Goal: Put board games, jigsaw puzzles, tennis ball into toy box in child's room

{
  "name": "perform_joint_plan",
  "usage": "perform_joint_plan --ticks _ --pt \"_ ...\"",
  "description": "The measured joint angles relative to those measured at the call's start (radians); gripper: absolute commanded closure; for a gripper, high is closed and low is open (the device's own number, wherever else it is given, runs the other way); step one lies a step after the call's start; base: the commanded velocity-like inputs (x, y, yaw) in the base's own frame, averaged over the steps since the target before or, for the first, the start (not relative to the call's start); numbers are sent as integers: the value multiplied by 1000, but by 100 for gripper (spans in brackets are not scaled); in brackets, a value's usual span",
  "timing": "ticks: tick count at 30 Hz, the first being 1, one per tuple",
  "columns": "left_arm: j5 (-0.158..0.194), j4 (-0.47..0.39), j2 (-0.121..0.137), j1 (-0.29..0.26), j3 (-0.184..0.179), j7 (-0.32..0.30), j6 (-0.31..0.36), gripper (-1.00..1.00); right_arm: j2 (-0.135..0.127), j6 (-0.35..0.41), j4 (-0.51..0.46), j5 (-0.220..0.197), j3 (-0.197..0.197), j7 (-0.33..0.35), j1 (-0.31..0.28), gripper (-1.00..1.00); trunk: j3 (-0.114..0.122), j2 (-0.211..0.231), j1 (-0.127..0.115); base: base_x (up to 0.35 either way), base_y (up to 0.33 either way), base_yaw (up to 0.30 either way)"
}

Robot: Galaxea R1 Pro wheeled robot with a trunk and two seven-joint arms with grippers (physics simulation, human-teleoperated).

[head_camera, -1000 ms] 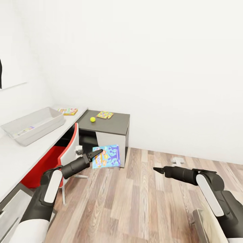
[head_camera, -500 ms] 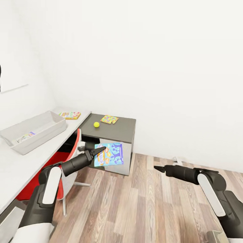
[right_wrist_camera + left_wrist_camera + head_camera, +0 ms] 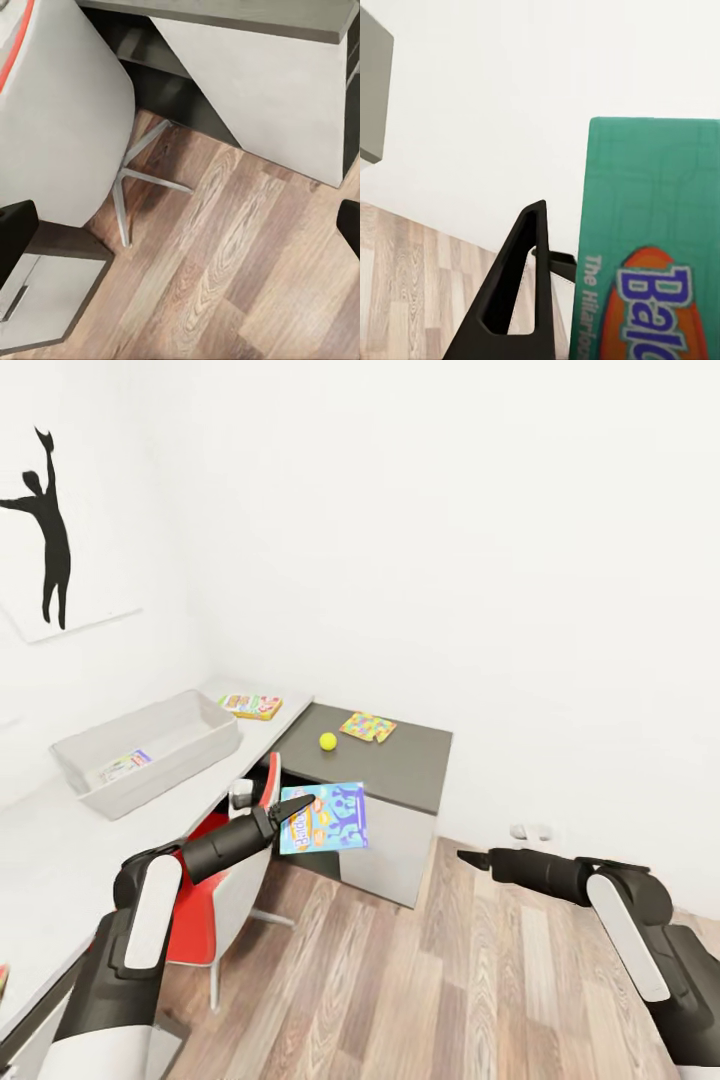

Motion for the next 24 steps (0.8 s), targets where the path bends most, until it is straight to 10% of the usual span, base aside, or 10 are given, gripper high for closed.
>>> perform_joint_plan --ticks 12,24 --pt "26 -28 -4 1 -14 0 11 100 -16 36 -38 -2 -22 -1 1 -100 -10 0 0 25 1 192" --pt "124 -55 -3 0 -16 72 16 100 -99 69 -88 -12 -176 219 26 -100 -16 0 0 2 0 59"
